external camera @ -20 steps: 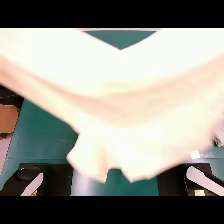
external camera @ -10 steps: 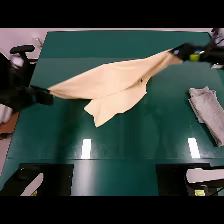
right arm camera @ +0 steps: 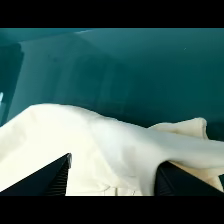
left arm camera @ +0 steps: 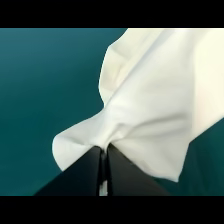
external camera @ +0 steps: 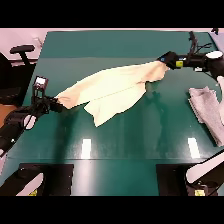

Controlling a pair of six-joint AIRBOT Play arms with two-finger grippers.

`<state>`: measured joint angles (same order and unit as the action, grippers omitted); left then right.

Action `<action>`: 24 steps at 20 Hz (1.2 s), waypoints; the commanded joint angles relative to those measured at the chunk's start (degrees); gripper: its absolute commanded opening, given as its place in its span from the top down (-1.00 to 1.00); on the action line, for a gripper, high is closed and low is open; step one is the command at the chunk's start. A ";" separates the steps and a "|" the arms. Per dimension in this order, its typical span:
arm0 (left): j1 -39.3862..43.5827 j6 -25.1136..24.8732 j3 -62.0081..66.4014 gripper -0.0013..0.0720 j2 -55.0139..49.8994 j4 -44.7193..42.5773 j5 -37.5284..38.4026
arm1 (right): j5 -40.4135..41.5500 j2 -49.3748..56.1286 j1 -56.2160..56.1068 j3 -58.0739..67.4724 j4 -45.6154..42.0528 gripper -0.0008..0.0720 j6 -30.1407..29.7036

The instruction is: Fold the shirts.

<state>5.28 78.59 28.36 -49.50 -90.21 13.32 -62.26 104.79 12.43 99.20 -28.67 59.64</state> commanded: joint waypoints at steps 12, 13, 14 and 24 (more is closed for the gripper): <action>0.04 -1.27 0.11 0.89 -0.81 -2.38 4.70 | -16.09 -18.08 10.16 -18.38 -10.08 -0.64 14.86; 0.04 -1.05 0.09 0.89 -0.81 -2.40 6.08 | -13.27 -21.16 7.63 -25.90 -9.68 -0.64 14.91; 0.04 -1.05 0.09 0.89 -0.81 -2.40 6.84 | -9.33 -24.30 4.59 -33.68 -8.15 -0.64 14.88; 0.04 -1.05 0.17 0.89 -0.81 -2.38 5.35 | 29.27 -28.39 -27.43 -58.75 12.72 -0.44 14.49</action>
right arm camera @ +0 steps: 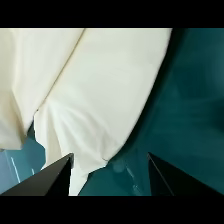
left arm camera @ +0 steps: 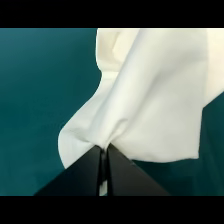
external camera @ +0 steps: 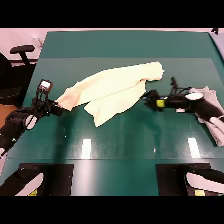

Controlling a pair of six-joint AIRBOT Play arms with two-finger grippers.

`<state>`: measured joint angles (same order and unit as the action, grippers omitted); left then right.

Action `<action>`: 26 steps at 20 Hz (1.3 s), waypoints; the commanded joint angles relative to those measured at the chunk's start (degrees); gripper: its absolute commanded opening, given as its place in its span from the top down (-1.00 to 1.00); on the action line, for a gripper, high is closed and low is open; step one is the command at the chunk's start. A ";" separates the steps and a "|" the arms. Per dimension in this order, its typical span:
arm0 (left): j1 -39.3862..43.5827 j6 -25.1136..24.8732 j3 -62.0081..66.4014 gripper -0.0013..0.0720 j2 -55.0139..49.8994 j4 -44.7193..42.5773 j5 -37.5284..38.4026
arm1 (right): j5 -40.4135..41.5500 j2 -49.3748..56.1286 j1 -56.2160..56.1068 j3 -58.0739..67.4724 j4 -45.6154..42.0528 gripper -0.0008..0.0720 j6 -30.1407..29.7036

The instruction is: Fold the shirts.

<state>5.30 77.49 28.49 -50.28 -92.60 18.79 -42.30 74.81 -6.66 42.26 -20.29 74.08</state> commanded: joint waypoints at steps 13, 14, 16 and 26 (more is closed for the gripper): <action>0.02 0.02 0.04 0.89 -0.02 0.00 -0.20 | 16.26 8.96 -16.39 2.75 5.79 0.87 6.88; 0.02 0.02 0.09 0.89 0.00 0.00 0.00 | 16.22 8.87 -16.37 2.78 5.81 0.92 6.88; 0.02 0.02 2.58 0.89 0.00 -0.02 4.09 | 16.50 6.36 -16.24 2.82 5.73 0.93 5.62; 0.02 -2.95 54.90 0.89 1.66 -15.72 30.53 | 4.13 -28.20 12.41 19.56 5.29 0.93 -6.95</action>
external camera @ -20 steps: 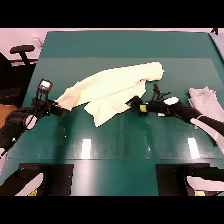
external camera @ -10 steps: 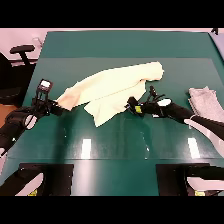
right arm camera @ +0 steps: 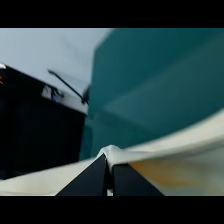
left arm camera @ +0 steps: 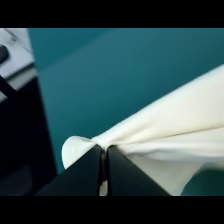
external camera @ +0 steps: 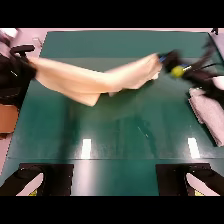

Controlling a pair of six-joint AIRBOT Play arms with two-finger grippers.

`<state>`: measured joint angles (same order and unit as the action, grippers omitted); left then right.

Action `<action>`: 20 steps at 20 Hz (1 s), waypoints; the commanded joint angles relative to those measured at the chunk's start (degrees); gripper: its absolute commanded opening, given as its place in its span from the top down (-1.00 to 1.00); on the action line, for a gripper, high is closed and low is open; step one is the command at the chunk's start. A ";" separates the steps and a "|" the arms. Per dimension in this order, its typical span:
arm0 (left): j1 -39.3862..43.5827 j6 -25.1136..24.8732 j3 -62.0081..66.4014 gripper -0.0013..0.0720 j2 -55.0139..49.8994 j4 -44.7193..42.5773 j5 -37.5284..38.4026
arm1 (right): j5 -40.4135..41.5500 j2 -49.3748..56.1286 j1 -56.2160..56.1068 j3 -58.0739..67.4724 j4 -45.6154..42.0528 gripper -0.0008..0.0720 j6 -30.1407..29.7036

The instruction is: Fold the shirts.

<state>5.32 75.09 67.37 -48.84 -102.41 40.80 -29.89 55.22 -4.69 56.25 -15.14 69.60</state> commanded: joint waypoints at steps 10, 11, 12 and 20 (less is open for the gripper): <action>0.00 -8.04 48.41 0.89 9.09 0.90 22.01 | -29.97 -27.30 50.42 33.16 0.63 0.93 8.02; 0.00 -10.86 48.39 0.89 9.99 3.54 21.57 | -30.01 -26.77 52.68 36.30 0.66 0.93 8.74; 0.00 -12.50 48.39 0.89 9.97 6.47 21.73 | -30.18 -25.62 54.21 38.88 0.66 0.93 9.03; 0.00 -8.87 29.57 0.89 -1.03 15.72 27.36 | -47.36 -4.76 51.15 38.60 -0.20 0.93 7.58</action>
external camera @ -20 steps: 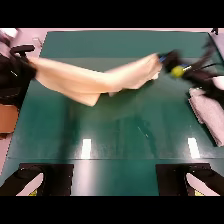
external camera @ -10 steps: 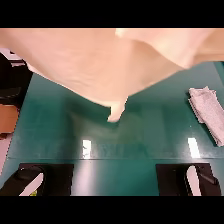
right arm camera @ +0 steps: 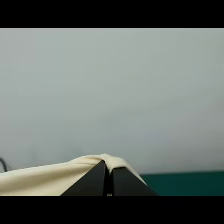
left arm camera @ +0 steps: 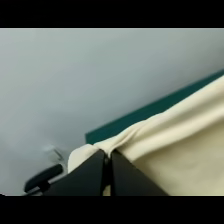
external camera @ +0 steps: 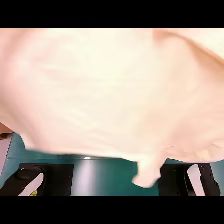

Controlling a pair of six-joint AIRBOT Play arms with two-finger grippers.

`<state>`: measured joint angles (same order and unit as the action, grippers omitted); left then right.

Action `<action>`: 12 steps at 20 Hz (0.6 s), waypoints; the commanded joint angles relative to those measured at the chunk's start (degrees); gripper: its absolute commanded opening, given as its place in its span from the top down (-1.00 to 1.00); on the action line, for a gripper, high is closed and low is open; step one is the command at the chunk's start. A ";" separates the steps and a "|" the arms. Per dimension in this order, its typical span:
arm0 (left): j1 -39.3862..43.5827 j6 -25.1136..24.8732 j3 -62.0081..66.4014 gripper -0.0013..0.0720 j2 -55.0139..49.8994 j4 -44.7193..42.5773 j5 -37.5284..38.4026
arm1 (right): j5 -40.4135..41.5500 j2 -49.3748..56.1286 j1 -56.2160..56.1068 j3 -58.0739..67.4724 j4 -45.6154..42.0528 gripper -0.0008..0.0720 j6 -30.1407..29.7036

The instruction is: Fold the shirts.

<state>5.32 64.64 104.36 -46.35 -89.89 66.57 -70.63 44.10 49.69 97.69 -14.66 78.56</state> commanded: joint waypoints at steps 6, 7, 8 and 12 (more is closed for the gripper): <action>0.00 0.83 -30.05 0.89 -11.89 6.75 -13.60 | 8.39 18.53 -34.27 -27.69 -22.47 0.93 -7.15; 0.00 0.87 -33.35 0.89 -14.01 6.75 -18.27 | 12.96 21.31 -37.40 -30.21 -23.65 0.93 -7.78; 0.00 0.87 -35.95 0.89 -16.52 6.75 -21.70 | 16.92 24.11 -39.43 -31.98 -23.30 0.93 -9.33; 0.00 0.90 -38.16 0.89 -30.21 6.75 -31.43 | 24.63 37.75 -41.88 -29.73 -22.36 0.93 -14.45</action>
<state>5.30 65.63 69.32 -68.42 -83.77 44.56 -53.21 73.47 11.11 68.38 -35.55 67.90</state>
